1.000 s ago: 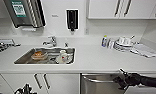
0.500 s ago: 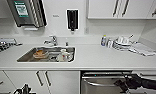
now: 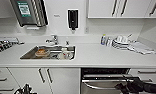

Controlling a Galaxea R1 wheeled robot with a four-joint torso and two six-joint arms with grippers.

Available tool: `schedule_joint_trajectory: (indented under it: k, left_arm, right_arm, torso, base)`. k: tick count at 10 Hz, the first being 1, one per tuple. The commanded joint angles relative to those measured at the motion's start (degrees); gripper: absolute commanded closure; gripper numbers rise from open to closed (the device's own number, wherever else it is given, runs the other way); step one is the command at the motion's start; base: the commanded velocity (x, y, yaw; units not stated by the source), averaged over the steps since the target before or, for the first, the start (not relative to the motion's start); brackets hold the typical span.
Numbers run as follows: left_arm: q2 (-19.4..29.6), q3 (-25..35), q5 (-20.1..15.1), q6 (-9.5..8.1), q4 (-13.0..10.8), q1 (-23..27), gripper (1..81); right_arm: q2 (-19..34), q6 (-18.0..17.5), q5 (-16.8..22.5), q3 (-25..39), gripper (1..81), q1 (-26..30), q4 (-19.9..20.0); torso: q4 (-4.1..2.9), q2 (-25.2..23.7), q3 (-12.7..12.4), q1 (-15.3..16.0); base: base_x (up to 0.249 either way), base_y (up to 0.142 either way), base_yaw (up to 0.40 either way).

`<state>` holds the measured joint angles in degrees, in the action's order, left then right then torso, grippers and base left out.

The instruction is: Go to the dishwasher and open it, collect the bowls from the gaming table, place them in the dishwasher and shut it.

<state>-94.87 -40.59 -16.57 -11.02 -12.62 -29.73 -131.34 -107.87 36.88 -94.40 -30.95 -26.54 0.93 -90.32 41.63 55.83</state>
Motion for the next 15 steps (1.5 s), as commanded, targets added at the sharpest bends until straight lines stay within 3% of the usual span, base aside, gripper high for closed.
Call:
schedule_joint_trajectory:
  k: [1,4,6,9,15]
  left_arm:
    - [1.87,1.48,-0.48,-0.14,0.31,5.08,1.0]
    - [1.87,1.48,-0.48,-0.14,0.31,5.08,1.0]
    - [1.78,1.48,-0.48,-0.14,0.31,5.07,1.0]
    - [1.78,1.31,-0.57,-0.14,0.31,5.08,1.0]
    - [1.51,1.65,-1.1,-0.14,0.31,4.9,1.0]
  right_arm:
    - [2.81,-1.37,4.43,-0.59,1.0,3.57,2.54]
    - [3.08,-1.73,-3.47,-3.58,1.0,0.23,6.24]
    - [3.08,-1.73,-3.92,-3.67,1.0,-1.09,6.24]
    - [3.34,-1.81,-12.69,-3.92,1.0,-6.36,7.81]
    - [2.72,-1.64,-13.41,-5.52,1.0,-9.17,7.55]
  torso:
    - [0.0,0.0,0.0,0.0]
    - [0.0,0.0,0.0,0.0]
    - [0.0,-0.02,0.0,-0.02]
    - [0.0,-0.02,0.0,-0.02]
    - [0.0,-0.05,0.0,-0.02]
  base:
    - [-0.072,0.0,0.0]
    - [-0.072,0.0,0.0]
    - [-0.071,0.0,0.0]
    - [-0.07,0.0,0.0]
    - [-0.07,0.0,0.0]
